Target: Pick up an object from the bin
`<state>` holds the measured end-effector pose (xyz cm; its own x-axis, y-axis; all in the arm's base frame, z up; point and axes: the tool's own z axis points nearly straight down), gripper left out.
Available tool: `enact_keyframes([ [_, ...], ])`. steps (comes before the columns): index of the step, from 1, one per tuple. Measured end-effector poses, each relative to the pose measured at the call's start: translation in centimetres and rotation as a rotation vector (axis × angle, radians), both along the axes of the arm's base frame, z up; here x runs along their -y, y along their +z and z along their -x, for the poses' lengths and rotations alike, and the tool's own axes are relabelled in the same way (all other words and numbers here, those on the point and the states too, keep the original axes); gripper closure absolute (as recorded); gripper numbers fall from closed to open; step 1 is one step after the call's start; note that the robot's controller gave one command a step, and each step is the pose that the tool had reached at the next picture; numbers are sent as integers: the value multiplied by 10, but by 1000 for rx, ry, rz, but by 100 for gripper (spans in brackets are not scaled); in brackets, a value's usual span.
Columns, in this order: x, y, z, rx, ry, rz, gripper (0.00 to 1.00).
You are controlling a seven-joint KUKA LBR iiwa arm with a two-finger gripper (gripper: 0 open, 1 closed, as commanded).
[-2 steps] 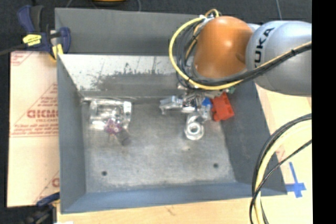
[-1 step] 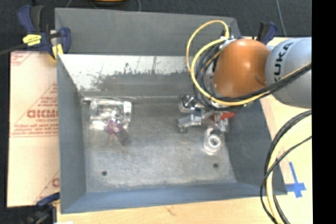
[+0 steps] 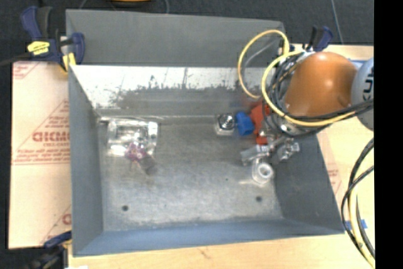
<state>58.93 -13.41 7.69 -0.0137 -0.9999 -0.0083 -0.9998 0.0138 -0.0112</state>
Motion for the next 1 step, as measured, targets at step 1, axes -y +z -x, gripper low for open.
enact_keyframes([
  [1,1,-1,0,-3,-2,2,100],
])
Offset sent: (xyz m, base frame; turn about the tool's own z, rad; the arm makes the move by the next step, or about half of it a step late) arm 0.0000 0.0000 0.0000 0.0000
